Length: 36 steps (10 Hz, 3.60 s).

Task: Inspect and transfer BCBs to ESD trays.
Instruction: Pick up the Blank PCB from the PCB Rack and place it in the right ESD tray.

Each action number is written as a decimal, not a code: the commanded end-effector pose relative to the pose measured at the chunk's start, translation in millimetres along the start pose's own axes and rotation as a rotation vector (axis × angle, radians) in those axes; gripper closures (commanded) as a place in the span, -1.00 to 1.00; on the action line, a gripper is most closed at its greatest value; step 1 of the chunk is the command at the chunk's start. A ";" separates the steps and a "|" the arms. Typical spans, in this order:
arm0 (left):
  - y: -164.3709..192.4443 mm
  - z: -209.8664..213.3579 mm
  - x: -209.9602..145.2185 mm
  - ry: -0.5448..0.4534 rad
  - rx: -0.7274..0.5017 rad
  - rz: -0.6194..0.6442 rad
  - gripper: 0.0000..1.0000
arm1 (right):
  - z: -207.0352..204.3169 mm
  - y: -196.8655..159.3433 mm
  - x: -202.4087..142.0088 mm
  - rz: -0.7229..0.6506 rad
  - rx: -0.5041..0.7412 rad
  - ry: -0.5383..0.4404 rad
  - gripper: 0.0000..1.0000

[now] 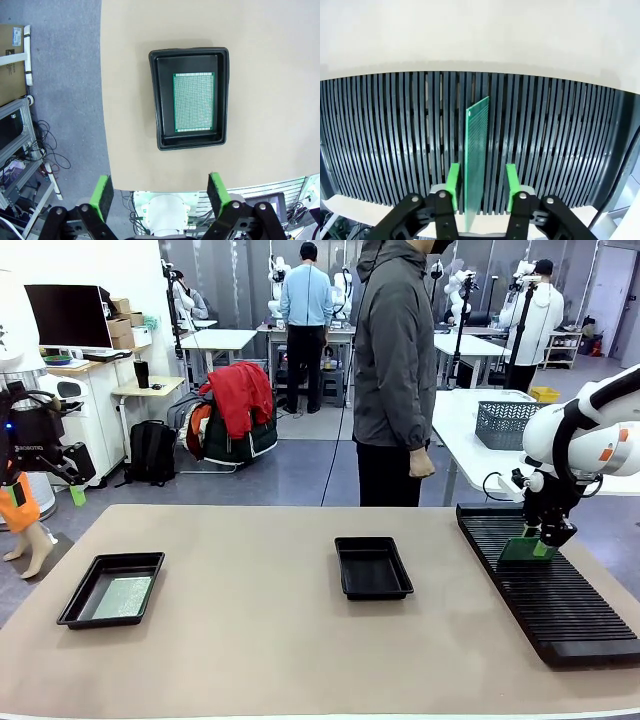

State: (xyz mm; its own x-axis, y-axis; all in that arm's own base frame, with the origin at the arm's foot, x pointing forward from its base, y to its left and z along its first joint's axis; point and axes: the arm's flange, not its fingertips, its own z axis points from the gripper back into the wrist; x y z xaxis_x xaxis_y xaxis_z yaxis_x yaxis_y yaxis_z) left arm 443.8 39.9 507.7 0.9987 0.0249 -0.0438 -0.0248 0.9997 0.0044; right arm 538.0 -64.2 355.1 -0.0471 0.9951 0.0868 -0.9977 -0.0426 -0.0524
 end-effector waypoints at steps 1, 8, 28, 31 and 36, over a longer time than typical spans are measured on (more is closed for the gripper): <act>0.1 -1.3 0.1 -0.005 -0.001 0.000 -1.00 | 2.3 -2.9 0.0 -0.022 0.014 0.009 0.39; 0.1 -1.3 0.1 -0.005 -0.001 0.000 -1.00 | 5.6 -7.4 -0.1 -0.031 0.028 0.022 1.00; 0.1 -1.3 0.1 -0.005 -0.001 0.000 -1.00 | 192.3 22.6 27.8 -0.107 -0.046 0.033 0.95; 0.1 -1.3 0.1 -0.005 -0.001 0.000 -1.00 | 266.4 37.5 34.2 -0.174 -0.073 0.046 0.95; 0.1 -1.3 0.1 -0.005 -0.001 0.000 -1.00 | 335.0 57.0 38.0 -0.223 -0.101 0.048 0.95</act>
State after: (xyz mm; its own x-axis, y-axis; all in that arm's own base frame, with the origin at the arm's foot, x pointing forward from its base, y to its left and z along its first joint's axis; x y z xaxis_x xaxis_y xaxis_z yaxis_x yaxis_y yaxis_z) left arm 443.9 39.8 507.4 0.9987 0.0249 -0.0442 -0.0247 0.9997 0.0044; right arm 461.3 -60.7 687.4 0.1488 0.9869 0.0623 -0.9751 0.1569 -0.1564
